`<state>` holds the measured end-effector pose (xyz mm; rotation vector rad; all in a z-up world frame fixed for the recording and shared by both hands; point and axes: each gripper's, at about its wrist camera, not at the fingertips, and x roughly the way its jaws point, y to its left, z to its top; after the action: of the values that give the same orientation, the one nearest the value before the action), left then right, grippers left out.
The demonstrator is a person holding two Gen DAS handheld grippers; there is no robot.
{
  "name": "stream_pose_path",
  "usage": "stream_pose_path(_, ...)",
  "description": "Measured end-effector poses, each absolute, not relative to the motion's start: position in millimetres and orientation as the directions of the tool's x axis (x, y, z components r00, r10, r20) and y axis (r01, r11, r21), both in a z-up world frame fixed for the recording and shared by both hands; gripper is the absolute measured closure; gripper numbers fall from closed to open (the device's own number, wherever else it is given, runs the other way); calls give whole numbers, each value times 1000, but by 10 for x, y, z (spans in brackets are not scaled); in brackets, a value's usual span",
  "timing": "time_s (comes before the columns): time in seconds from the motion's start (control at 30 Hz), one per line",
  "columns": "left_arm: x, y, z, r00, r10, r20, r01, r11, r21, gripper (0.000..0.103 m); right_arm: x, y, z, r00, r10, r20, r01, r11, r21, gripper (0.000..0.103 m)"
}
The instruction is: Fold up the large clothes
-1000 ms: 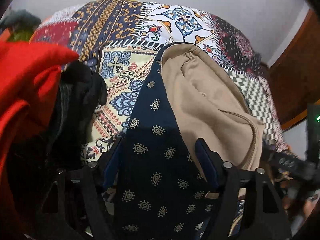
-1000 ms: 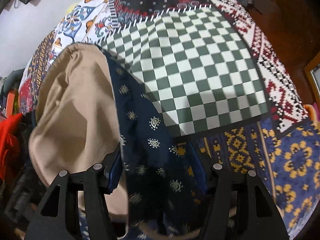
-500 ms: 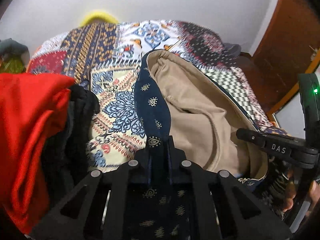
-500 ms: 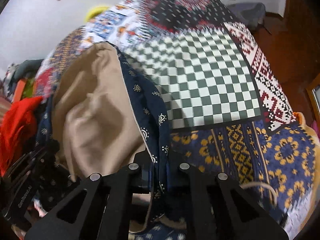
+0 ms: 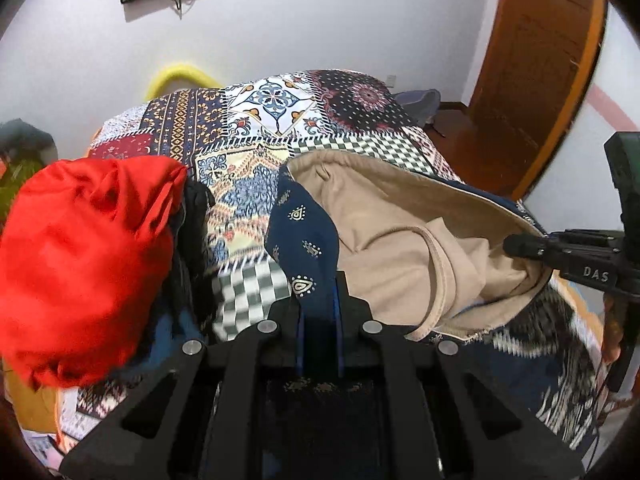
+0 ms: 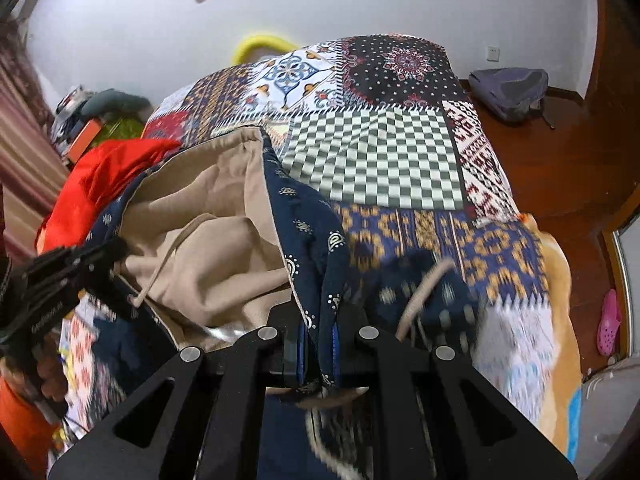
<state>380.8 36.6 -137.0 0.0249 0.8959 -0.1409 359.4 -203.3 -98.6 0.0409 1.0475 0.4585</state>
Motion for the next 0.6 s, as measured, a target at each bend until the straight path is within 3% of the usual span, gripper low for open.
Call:
stream_pose_path(0.37,3130,233,-1721,603,-38,-796,154,986,69,92,2993,-2117,-1166,426,357,-832,-378,905,194,92)
stream_pose_path(0.6,3036,384,-2216,501,-25,-865,122,992,41,88,2850,-2067,-1209,425,302,-854,-389,912,128,88)
